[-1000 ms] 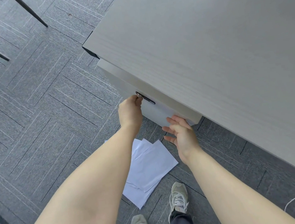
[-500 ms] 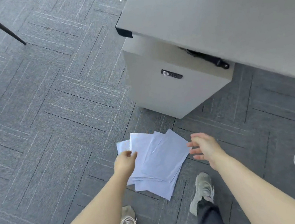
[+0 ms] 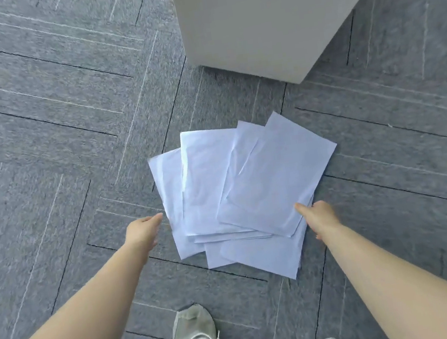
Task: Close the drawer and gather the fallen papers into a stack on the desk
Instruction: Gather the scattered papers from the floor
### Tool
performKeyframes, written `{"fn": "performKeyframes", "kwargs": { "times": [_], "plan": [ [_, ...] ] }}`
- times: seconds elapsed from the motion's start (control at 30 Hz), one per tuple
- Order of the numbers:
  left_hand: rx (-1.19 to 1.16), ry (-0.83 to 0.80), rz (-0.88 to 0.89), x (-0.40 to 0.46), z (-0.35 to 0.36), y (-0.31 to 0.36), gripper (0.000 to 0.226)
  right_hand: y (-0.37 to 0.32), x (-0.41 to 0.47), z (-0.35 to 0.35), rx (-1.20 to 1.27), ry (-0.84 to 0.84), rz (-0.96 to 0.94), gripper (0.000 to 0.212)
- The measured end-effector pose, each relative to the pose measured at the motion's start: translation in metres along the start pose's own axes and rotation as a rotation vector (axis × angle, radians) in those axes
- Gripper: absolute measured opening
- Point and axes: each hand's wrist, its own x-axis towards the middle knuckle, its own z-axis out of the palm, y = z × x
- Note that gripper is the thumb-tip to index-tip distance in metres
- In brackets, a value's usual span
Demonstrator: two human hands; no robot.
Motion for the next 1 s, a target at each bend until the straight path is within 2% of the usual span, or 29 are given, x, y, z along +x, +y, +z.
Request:
{"fn": "performKeyframes", "kwargs": {
  "times": [0.07,0.17,0.27,0.33,0.47,0.53,0.6,0.63,0.73,0.83,0.93,1.0],
  "plan": [
    [0.005,0.031,0.028,0.035,0.016,-0.005,0.029,0.013,0.039,0.014,-0.006,0.117,0.015,0.062],
    [0.035,0.124,0.068,0.068,0.035,-0.01,0.042,0.018,0.072,0.031,-0.029,0.255,0.053,0.082],
    [0.05,0.195,0.133,0.08,0.054,-0.008,0.043,0.016,0.085,0.054,-0.054,0.31,-0.006,0.082],
    [0.135,0.164,0.215,0.081,0.069,-0.004,0.045,0.012,0.084,0.071,-0.131,0.32,-0.096,0.068],
    [0.193,0.101,0.314,0.078,0.092,0.003,0.05,0.005,0.076,0.094,-0.247,0.229,-0.305,0.036],
    [0.289,0.195,0.325,0.074,0.093,0.001,0.05,0.006,0.075,0.093,-0.171,0.283,-0.293,0.048],
    [0.339,0.381,0.263,0.071,0.087,-0.003,0.068,0.007,0.077,0.088,-0.03,0.378,-0.151,0.068],
    [0.303,0.421,0.223,0.07,0.084,-0.005,0.076,0.006,0.079,0.086,0.014,0.397,-0.086,0.074],
    [0.19,0.365,0.151,0.079,0.079,-0.01,0.084,-0.001,0.084,0.09,0.06,0.382,-0.051,0.077],
    [0.132,0.278,0.184,0.08,0.085,-0.008,0.088,-0.014,0.078,0.106,0.044,0.351,-0.12,0.067],
    [0.09,0.196,0.224,0.074,0.099,-0.005,0.071,-0.023,0.07,0.124,-0.025,0.307,-0.183,0.052],
    [0.012,0.072,0.258,0.077,0.108,-0.007,0.051,-0.025,0.071,0.132,-0.031,0.229,-0.219,0.037]
  ]
}}
